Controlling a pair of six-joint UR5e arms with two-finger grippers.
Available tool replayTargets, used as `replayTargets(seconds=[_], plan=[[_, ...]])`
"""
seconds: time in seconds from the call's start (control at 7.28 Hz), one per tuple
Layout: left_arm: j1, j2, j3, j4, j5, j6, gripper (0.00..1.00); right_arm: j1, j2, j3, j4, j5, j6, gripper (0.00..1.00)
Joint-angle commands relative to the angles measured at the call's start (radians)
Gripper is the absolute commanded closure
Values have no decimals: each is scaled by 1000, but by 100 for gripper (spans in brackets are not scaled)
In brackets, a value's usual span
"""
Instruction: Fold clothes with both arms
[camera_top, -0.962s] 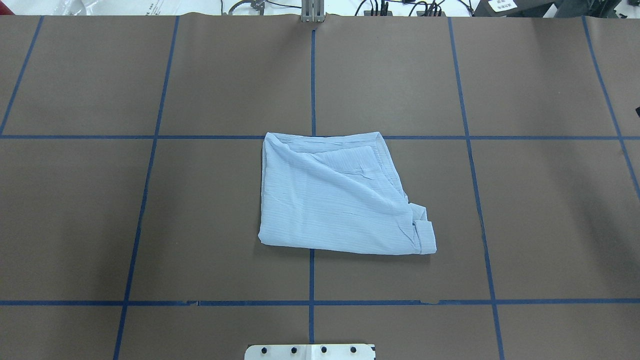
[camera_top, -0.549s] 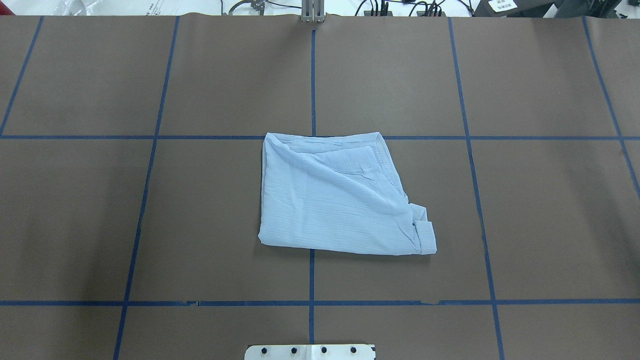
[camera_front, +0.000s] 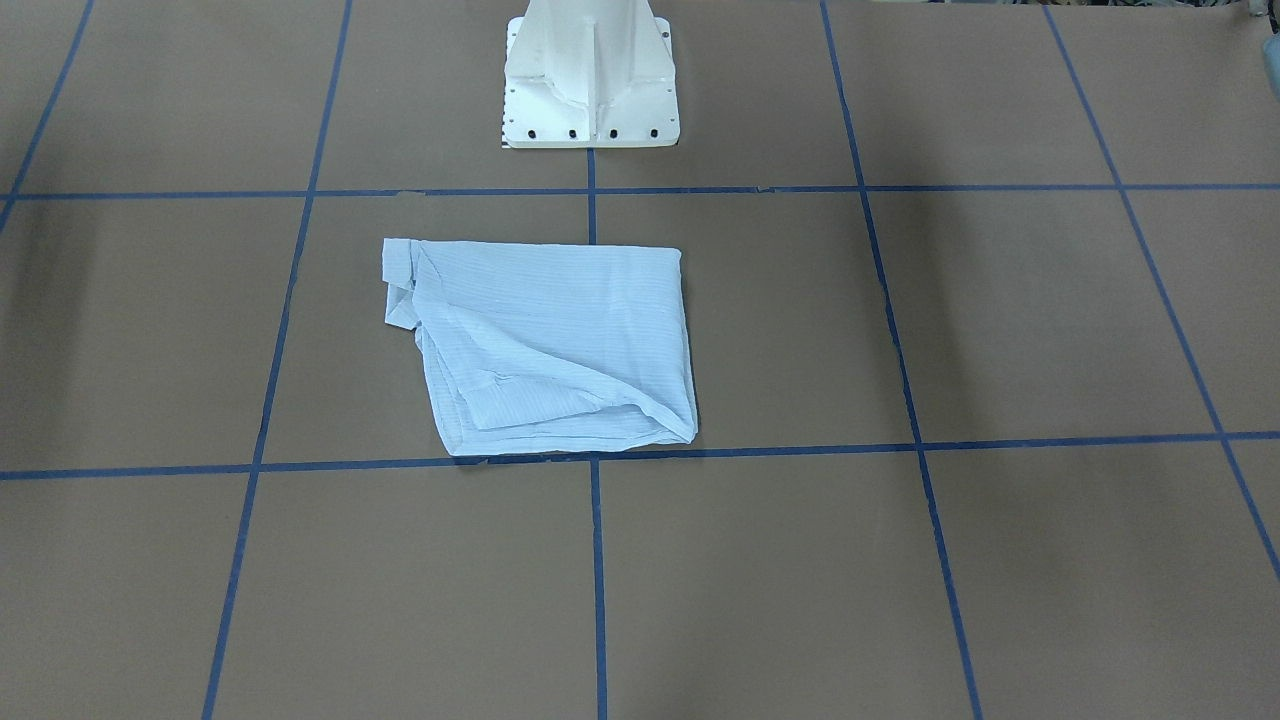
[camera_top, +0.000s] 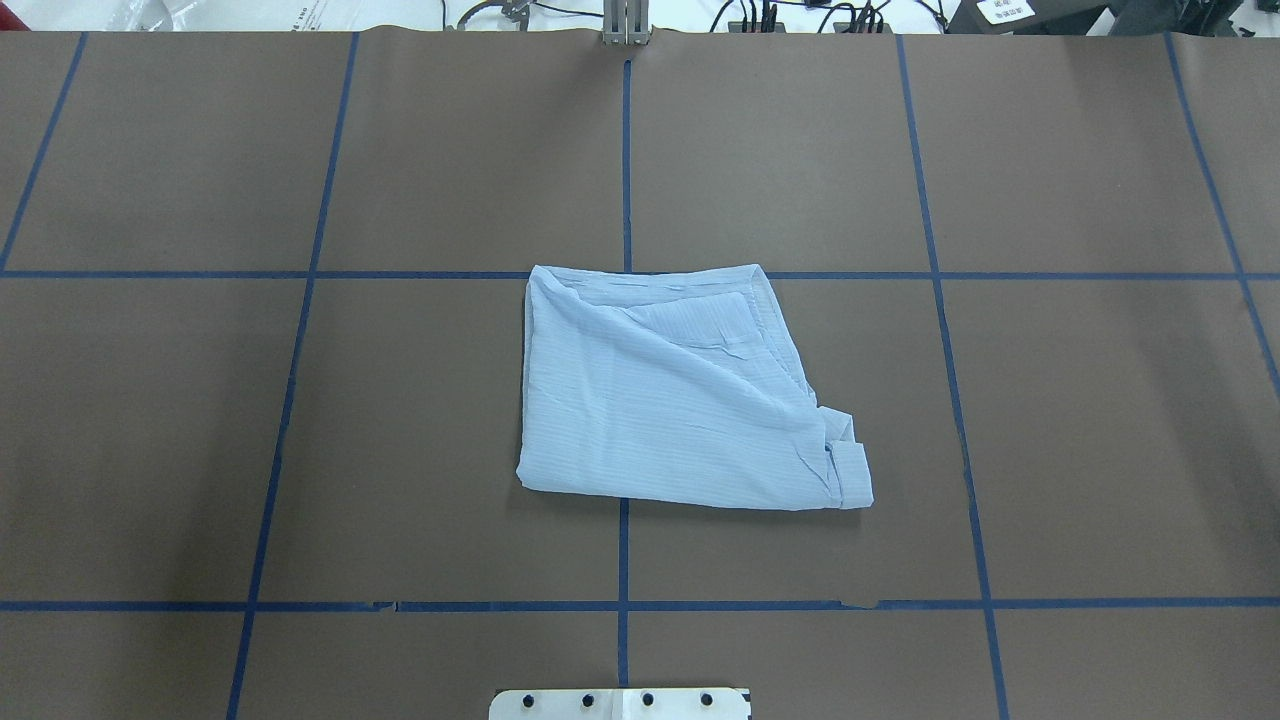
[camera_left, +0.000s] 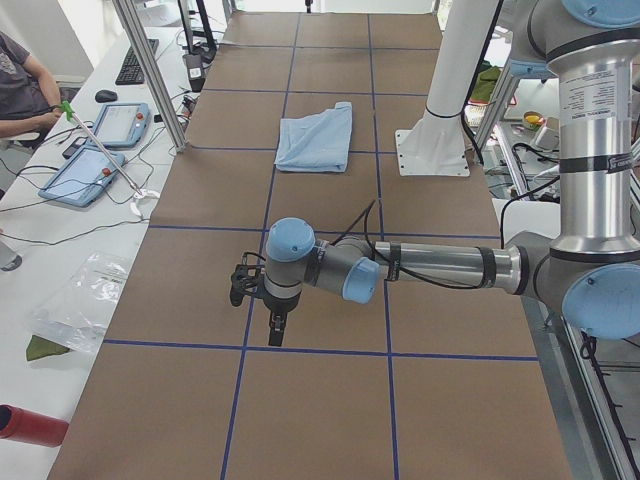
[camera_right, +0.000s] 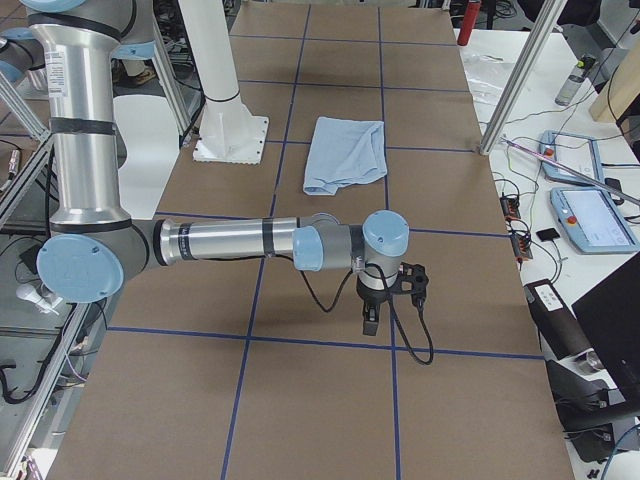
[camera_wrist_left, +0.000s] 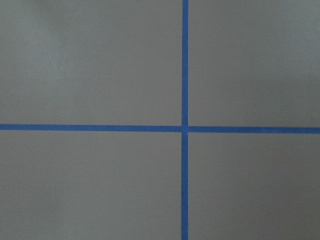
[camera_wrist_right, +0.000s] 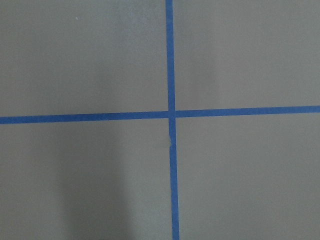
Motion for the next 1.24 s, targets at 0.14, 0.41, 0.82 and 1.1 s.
replayTargets(seconds=[0.14, 0.41, 0.82, 1.1], plan=[[-45, -4, -71, 242, -5, 192, 0, 14, -13, 132, -201, 17, 3, 0], [-73, 2, -52, 244, -44, 252, 0, 14, -51, 132, -187, 60, 3, 0], [-75, 13, -37, 233, -63, 254, 0, 14, -151, 130, -71, 45, 0, 0], [-75, 12, -32, 233, -63, 254, 0, 17, -184, 118, 34, 44, 14, 0]])
